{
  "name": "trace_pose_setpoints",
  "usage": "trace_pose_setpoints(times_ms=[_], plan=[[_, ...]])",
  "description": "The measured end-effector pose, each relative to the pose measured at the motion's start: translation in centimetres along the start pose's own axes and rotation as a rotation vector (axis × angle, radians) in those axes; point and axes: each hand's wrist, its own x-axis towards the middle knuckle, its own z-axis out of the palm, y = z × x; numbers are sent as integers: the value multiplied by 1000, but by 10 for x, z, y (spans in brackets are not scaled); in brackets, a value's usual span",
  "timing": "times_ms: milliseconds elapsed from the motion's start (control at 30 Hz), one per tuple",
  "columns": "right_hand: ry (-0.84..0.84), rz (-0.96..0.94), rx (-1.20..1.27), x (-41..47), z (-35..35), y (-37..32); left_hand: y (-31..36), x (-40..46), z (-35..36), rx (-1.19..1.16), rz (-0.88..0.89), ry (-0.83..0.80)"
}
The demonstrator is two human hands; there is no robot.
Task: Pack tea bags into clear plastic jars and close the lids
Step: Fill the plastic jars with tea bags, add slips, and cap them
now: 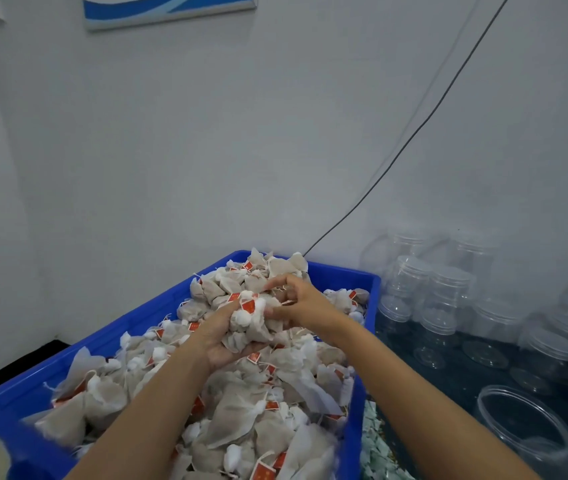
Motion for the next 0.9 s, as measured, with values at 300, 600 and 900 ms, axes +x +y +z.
trace_pose_setpoints(times_ms=[300,600,900], plan=[[45,107,333,-80,-68,-19,-40,-31,84,277,170,31],[276,128,476,-162,-143,-28,-104,-32,182,340,299,-80],[585,61,-28,-214,-184,-10,-168,-11,210,254,171,-6]])
